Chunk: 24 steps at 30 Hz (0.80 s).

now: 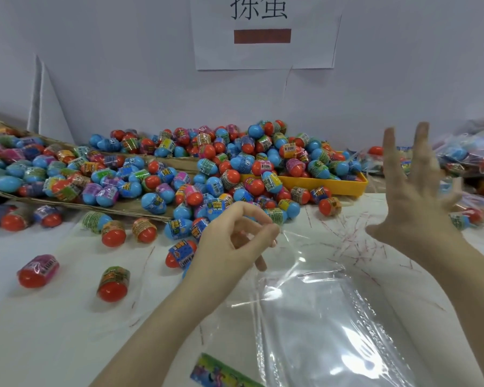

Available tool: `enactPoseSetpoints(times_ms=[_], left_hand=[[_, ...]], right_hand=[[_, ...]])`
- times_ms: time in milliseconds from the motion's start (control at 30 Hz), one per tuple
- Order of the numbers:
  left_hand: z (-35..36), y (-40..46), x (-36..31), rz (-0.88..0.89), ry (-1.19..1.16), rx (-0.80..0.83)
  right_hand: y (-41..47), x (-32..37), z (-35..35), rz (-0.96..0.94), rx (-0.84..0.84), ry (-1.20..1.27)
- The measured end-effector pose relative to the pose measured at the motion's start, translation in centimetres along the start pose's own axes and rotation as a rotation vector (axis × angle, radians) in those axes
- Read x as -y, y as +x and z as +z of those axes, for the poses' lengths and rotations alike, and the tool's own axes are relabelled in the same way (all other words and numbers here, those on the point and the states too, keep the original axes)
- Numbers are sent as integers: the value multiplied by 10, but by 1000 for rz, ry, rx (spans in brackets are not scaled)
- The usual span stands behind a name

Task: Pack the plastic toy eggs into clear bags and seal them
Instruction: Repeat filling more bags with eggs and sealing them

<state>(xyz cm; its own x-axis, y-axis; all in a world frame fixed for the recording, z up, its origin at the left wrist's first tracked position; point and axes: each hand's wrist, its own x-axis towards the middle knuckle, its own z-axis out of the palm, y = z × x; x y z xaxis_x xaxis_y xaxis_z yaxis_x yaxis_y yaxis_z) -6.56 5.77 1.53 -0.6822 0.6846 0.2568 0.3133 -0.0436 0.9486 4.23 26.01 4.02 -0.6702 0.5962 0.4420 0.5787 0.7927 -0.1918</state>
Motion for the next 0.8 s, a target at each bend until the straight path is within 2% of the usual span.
enactPoseSetpoints(times_ms=[67, 133, 200, 233, 267, 300, 367, 400, 433, 467, 500, 533, 567, 633, 700, 733, 767, 800], left_hand=[[-1, 1, -1, -7, -44, -69], [-3, 2, -3, -12, -101, -127], [-3, 2, -3, -22, -124, -158], [-3, 3, -3, -20, -119, -160], [-3, 3, -3, -21, -121, -155], [-3, 3, -4, -28, -135, -149], [-3, 3, -3, -58, -195, -143], [-4, 4, -3, -72, -226, -142], [-5, 4, -2, -82, -245, -138], [-5, 4, -2, -87, -252, -128], [-5, 4, -2, -85, -254, -116], [-5, 4, -2, -80, -258, -104], [-5, 4, -2, -82, -269, -94], [-4, 5, -2, -100, -310, -78], [-4, 5, 0, -102, -331, -82], [-4, 5, 0, -95, -327, -85], [-4, 5, 0, -83, -324, -91], [-4, 5, 0, -69, -324, -104]], right_hand=[[-1, 6, -1, -26, -117, 161], [-2, 6, 1, -107, -340, 201], [0, 8, 2, -114, -329, 218], [0, 8, 4, -101, -246, 263], [0, 10, 3, -74, -90, 371], [-3, 12, -3, -51, 121, 537], [-7, 16, -18, -99, 485, 1036], [-8, 14, -20, -183, 462, 1103], [-11, 13, -19, -178, 527, 1175], [-8, 17, -16, -118, 460, 1133], [-7, 22, -15, 22, 435, 1227], [-7, 18, -7, 227, 222, 1186], [0, 26, -6, 210, 59, 1045], [3, 33, -3, -52, 89, 913], [3, 20, 0, 6, 116, 883], [-1, 19, 0, 90, 57, 931], [-5, 18, 1, 174, -84, 948], [-6, 19, 3, 162, -158, 965]])
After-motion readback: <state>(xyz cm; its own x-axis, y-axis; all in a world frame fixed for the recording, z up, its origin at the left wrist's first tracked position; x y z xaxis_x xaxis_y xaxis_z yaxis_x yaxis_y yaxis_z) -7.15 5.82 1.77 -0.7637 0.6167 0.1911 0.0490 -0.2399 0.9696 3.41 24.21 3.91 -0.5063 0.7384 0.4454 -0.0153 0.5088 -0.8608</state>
